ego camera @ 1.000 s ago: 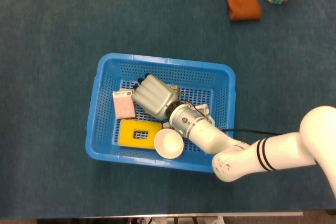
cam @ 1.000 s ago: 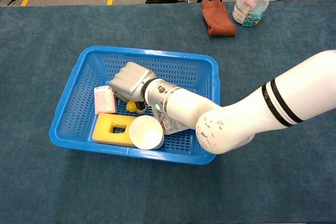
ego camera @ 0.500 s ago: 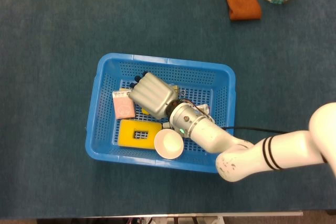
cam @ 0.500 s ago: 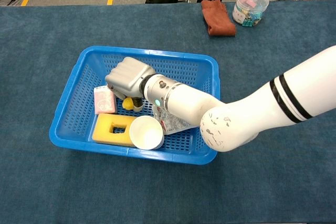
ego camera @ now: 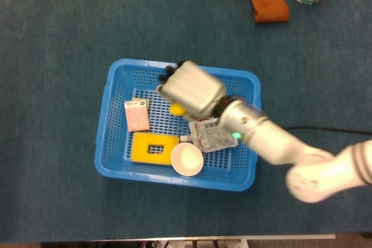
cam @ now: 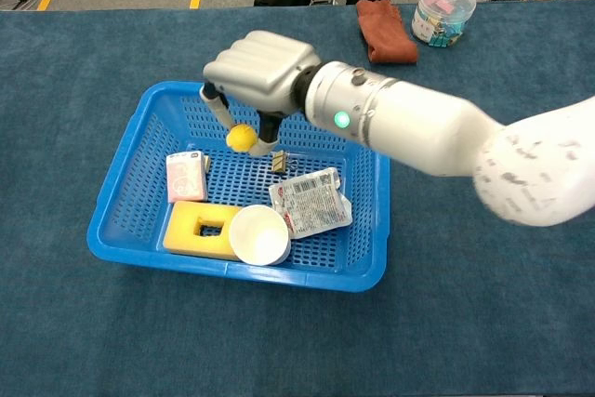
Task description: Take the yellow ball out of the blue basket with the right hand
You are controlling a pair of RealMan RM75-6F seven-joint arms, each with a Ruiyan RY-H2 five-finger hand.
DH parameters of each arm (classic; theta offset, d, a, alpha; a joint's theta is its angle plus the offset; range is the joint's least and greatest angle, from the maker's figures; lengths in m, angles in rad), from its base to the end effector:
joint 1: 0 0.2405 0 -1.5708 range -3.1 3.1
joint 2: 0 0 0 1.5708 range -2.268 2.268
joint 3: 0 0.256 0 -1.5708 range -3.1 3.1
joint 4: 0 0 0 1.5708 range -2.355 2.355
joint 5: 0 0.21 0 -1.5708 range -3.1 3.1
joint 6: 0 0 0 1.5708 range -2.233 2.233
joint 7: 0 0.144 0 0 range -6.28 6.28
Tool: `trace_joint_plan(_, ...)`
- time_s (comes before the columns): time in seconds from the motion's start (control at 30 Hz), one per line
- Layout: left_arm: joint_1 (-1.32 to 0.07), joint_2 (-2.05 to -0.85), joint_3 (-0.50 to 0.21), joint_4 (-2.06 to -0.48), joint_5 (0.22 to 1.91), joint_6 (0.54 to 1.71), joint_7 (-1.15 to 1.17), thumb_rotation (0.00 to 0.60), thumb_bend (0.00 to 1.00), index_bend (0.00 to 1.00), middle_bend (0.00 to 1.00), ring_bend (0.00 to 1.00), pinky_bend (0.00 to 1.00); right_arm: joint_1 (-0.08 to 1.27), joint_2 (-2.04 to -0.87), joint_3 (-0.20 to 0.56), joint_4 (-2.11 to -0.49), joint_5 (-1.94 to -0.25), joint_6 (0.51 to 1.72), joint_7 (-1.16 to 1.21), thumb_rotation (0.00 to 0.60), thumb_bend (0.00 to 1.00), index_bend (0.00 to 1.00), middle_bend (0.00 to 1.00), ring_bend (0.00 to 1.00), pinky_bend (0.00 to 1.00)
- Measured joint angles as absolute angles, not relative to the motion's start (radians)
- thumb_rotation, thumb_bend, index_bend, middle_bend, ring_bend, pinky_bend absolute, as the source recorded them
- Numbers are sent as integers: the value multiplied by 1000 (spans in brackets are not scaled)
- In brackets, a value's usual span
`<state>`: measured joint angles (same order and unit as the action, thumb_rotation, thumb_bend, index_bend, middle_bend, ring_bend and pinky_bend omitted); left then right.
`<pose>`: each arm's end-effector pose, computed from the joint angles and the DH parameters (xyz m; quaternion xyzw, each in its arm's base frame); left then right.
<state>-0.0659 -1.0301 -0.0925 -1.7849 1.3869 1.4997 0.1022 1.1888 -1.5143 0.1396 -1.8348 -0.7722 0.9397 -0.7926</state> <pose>-0.2965 0.1809 0.1841 -0.5542 -0.3978 -0.3752 0.6276 0.0114 -0.3015 -0.0366 0.8709 -0.2170 0.3295 0.2929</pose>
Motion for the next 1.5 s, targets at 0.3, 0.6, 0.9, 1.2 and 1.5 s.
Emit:
trace_joint_plan(0.3, -81, -1028, -95, -1773, 1394, 1482, 87, 600, 255, 291, 301, 209, 250, 1010, -1233, 57, -2004, -897, 1054, -679, 600, 173, 586, 395, 288, 383)
trace_joint_plan(0.6, -100, -1039, -96, -1774, 1399, 1463, 102, 600, 255, 291, 301, 209, 250, 854, -1103, -46, -1954, -951, 1083, -556, 600, 173, 586, 396, 288, 383)
trace_joint_plan(0.9, -99, -1046, -84, -1800, 1405, 1466, 138, 600, 255, 291, 301, 209, 250, 777, -1211, -90, -1712, -957, 1026, -504, 600, 172, 586, 396, 288, 385)
trace_joint_plan(1.2, -90, -1046, -76, -1823, 1405, 1479, 168, 600, 255, 291, 301, 209, 250, 707, -1360, -94, -1519, -1006, 980, -455, 600, 173, 184, 239, 171, 275)
trace_joint_plan(1.5, -86, -1043, -74, -1820, 1407, 1485, 165, 600, 255, 291, 301, 209, 250, 673, -1294, -71, -1619, -1044, 1021, -443, 600, 174, 17, 169, 116, 238)
